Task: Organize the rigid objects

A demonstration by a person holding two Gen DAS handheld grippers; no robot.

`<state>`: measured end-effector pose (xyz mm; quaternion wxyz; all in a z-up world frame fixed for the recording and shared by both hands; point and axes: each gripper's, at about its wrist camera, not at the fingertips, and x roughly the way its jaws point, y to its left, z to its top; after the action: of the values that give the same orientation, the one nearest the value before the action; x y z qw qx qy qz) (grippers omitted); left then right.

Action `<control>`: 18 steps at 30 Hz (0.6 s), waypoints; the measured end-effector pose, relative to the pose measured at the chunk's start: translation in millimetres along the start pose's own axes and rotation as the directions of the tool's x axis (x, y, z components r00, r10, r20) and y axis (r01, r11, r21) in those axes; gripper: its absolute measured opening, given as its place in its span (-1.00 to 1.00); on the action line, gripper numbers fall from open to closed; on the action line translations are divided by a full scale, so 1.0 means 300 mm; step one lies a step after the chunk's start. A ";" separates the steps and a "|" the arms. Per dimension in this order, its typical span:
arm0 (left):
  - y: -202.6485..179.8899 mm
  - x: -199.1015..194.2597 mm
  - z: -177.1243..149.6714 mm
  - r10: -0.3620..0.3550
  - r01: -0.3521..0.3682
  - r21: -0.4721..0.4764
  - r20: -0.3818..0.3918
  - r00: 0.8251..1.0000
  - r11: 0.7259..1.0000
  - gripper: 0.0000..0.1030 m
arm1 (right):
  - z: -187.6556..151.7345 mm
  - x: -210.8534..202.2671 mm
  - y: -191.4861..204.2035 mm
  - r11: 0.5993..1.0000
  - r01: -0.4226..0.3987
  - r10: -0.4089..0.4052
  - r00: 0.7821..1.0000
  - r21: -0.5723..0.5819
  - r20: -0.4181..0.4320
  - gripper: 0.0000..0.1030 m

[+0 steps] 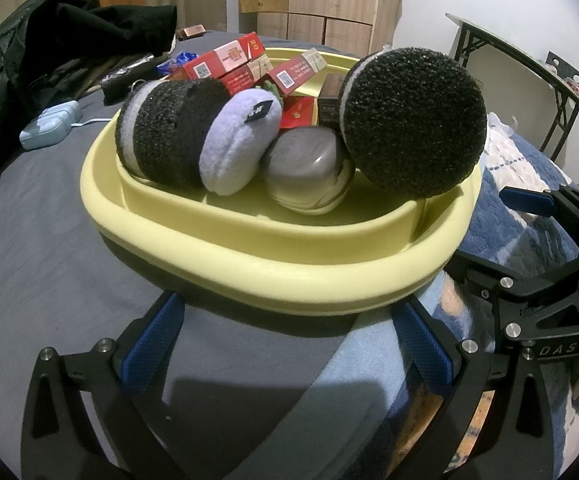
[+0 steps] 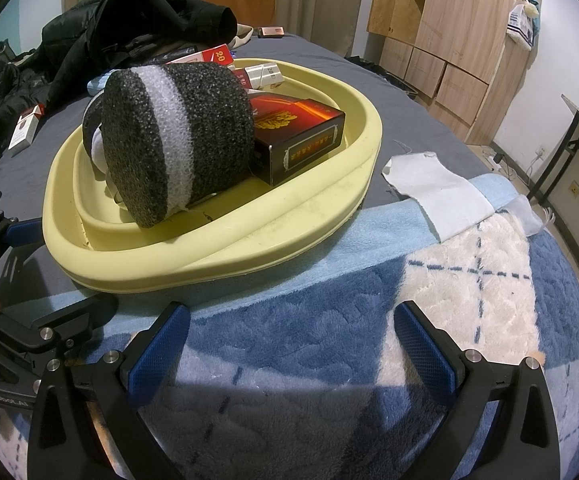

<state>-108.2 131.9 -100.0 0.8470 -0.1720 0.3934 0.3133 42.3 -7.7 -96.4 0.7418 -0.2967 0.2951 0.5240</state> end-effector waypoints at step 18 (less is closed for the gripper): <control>0.003 -0.002 -0.005 0.006 -0.006 0.002 0.005 1.000 1.000 1.00 | -0.001 -0.003 0.001 1.000 0.001 -0.001 1.000 0.000 0.000 0.99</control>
<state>-109.8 131.6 -100.6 0.8472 -0.1690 0.3923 0.3160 41.6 -8.3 -96.0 0.7421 -0.2970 0.2949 0.5236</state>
